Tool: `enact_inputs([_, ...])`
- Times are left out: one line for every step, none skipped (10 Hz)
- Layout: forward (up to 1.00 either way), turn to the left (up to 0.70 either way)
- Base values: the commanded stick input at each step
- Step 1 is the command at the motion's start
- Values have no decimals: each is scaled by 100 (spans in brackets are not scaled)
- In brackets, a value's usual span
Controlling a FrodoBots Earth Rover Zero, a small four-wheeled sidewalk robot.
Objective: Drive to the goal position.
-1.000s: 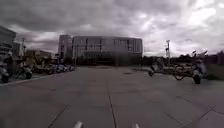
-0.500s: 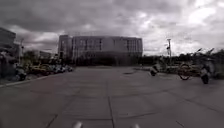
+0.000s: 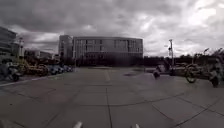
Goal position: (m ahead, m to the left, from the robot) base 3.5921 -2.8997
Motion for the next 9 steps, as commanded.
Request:
enact_inputs([0,0])
enact_inputs([0,0])
enact_inputs([0,0])
enact_inputs([0,0])
enact_inputs([0,0])
enact_inputs([17,0])
enact_inputs([63,0])
enact_inputs([70,0])
enact_inputs([70,-13])
